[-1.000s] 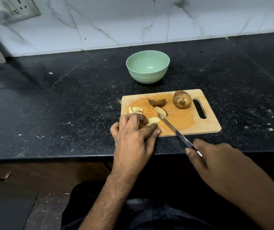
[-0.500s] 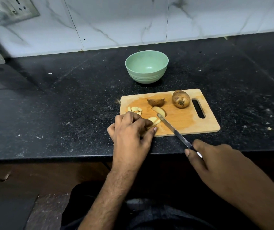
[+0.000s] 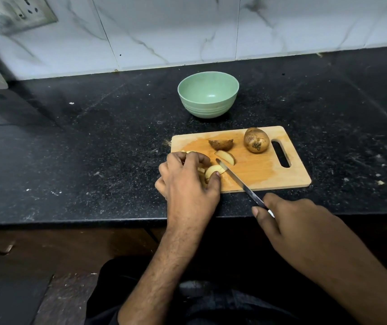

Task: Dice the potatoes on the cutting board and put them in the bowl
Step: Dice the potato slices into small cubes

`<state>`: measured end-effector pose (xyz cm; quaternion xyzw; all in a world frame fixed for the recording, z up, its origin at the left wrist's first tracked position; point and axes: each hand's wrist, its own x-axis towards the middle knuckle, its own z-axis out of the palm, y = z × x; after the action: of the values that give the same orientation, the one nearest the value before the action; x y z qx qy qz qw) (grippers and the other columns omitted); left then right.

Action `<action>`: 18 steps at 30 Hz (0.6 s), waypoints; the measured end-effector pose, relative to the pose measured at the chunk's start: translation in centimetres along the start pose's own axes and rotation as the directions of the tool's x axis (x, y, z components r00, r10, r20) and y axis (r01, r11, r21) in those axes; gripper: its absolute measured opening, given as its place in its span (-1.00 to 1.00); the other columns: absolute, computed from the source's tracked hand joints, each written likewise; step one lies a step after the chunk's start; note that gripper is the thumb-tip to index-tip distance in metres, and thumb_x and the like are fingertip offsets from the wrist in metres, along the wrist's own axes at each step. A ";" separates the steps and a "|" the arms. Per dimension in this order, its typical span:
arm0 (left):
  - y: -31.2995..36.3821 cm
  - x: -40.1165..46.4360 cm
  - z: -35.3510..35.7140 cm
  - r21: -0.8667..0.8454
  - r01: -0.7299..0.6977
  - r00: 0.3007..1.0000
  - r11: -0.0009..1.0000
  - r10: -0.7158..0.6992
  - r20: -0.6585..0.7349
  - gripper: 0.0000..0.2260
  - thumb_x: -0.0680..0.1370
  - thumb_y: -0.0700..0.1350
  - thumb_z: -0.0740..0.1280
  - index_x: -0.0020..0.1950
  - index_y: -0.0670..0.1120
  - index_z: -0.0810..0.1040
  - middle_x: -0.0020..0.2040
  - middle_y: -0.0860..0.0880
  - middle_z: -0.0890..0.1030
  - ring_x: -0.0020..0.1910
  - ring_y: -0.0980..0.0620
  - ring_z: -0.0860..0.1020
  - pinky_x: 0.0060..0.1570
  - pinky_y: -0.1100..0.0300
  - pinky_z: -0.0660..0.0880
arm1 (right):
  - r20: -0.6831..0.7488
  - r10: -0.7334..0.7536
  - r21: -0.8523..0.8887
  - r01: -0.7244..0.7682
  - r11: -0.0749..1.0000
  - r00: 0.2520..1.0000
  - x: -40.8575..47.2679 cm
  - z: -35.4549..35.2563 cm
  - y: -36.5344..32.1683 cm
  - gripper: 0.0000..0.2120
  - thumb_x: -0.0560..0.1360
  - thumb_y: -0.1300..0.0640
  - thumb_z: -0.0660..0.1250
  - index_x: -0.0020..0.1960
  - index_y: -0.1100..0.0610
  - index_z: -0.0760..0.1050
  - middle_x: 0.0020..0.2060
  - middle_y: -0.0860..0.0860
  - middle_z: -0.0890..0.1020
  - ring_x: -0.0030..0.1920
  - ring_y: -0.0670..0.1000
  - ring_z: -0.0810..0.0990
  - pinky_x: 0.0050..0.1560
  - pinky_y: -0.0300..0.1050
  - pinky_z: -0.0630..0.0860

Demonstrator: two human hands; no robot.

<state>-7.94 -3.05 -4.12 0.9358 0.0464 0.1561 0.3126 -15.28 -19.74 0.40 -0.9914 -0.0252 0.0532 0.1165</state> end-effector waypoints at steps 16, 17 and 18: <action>0.5 -0.4 0.4 0.073 -0.017 0.999 0.997 0.020 -0.041 -0.79 0.49 0.11 0.40 0.05 0.06 0.59 0.14 0.07 0.31 0.21 0.05 0.24 0.20 0.06 0.11 | 0.013 0.006 0.047 -0.006 0.999 1.000 0.5 -0.2 0.2 -0.70 0.64 -0.25 -0.04 -0.06 -0.08 0.27 -0.33 -0.07 0.46 -0.28 0.01 0.44 -0.21 -0.04 0.45; 0.5 -0.6 0.5 0.077 -0.028 0.998 0.997 0.031 -0.048 -0.78 0.48 0.13 0.41 0.04 0.06 0.59 0.15 0.07 0.32 0.21 0.05 0.24 0.20 0.04 0.13 | 0.010 0.001 0.048 -0.002 0.999 1.000 0.7 -0.1 0.3 -0.70 0.64 -0.25 -0.04 -0.05 -0.08 0.29 -0.34 -0.07 0.46 -0.28 0.00 0.44 -0.21 -0.04 0.46; 0.5 -0.6 0.6 0.081 -0.035 0.998 0.996 0.039 -0.049 -0.76 0.47 0.16 0.41 0.04 0.06 0.58 0.15 0.07 0.32 0.22 0.04 0.25 0.20 0.04 0.14 | 0.011 -0.001 0.048 0.000 0.999 1.000 0.8 0.0 0.3 -0.70 0.64 -0.25 -0.03 -0.03 -0.07 0.30 -0.33 -0.07 0.46 -0.28 -0.01 0.45 -0.21 -0.04 0.46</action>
<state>-8.36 -3.89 -4.39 0.9440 0.0431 0.1835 0.2708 -14.52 -20.01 0.27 -0.9881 -0.0248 0.0591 0.1401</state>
